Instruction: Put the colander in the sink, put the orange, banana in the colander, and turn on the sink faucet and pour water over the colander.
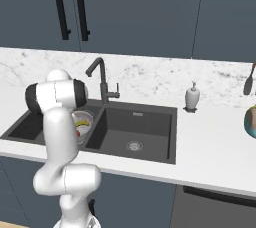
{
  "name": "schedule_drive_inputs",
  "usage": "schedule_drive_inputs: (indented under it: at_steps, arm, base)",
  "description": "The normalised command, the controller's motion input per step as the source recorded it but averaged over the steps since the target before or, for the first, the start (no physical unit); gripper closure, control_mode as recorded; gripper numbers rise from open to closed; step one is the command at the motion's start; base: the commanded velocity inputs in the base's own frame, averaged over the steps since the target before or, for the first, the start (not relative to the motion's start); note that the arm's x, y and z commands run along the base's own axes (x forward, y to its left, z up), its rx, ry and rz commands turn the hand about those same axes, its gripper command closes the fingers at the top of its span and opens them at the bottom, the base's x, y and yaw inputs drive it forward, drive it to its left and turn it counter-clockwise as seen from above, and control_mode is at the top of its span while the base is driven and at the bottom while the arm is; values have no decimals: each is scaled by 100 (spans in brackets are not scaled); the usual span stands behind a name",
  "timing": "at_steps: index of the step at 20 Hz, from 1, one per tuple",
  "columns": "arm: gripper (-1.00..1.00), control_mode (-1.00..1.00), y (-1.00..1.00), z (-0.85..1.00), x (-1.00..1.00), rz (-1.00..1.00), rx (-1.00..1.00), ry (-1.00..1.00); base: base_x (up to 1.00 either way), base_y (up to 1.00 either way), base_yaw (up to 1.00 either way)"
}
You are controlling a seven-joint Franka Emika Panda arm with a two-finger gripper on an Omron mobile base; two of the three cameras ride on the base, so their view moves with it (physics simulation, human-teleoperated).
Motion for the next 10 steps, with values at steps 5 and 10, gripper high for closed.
schedule_drive_inputs:
  at_steps: [5, 10]
  arm:
    - [-100, -100, 15, 86, -87, 0, 0, -9]
    - [-100, -100, 4, 100, -79, 1, 0, -2]
  base:
    - [0, 0, 0]
    - [0, 0, 0]
